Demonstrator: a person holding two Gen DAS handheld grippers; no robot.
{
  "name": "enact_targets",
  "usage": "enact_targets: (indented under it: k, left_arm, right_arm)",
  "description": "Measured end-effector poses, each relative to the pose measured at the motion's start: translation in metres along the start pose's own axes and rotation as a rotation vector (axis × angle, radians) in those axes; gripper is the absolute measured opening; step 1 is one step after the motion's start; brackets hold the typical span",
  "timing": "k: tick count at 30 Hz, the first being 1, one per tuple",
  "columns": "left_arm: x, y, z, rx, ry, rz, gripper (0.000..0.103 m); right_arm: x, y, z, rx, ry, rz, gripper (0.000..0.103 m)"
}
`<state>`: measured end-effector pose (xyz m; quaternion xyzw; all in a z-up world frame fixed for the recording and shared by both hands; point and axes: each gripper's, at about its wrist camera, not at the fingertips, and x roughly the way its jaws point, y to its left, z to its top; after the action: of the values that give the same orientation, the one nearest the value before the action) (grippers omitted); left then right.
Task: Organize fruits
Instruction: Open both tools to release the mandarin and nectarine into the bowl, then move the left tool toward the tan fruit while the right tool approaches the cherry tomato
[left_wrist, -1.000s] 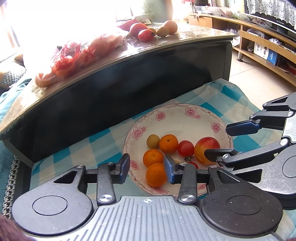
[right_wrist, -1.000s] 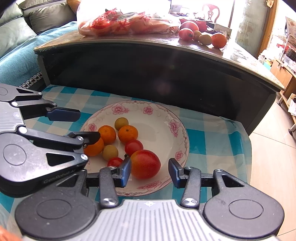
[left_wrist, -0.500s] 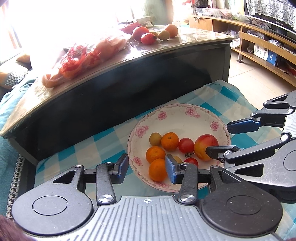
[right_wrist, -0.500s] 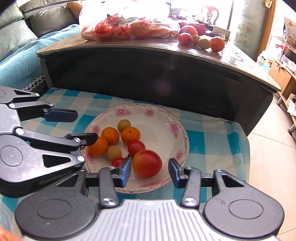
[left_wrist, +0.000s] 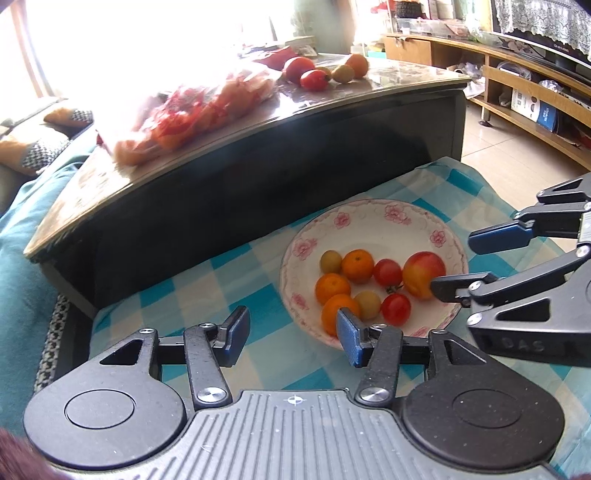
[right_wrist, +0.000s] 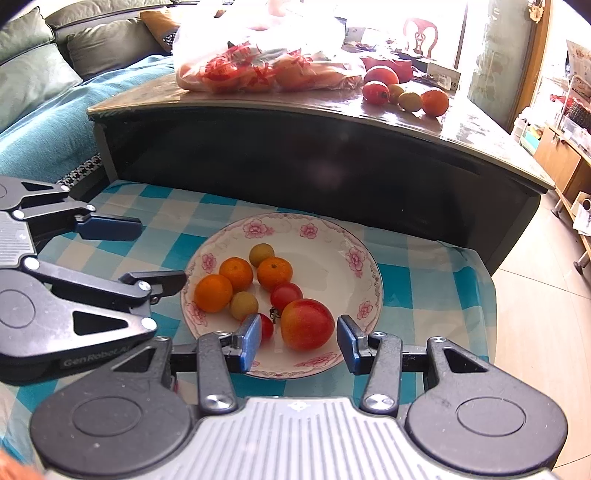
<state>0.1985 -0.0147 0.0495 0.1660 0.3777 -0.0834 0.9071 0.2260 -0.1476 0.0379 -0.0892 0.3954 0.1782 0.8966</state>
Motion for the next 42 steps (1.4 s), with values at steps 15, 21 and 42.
enact_targets:
  k: [15, 21, 42]
  left_arm:
    - [-0.015, 0.013, -0.027, -0.013, 0.03, 0.008, 0.061]
    - [-0.02, 0.016, -0.04, -0.005, 0.04, 0.01, 0.063]
    - [-0.003, 0.034, -0.08, -0.051, 0.12, -0.02, 0.071]
  right_arm:
    - [-0.012, 0.031, -0.01, -0.053, 0.004, 0.046, 0.048]
    - [-0.014, 0.043, -0.015, -0.071, 0.015, 0.061, 0.05]
    - [0.007, 0.078, -0.035, -0.126, 0.1, 0.121, 0.052]
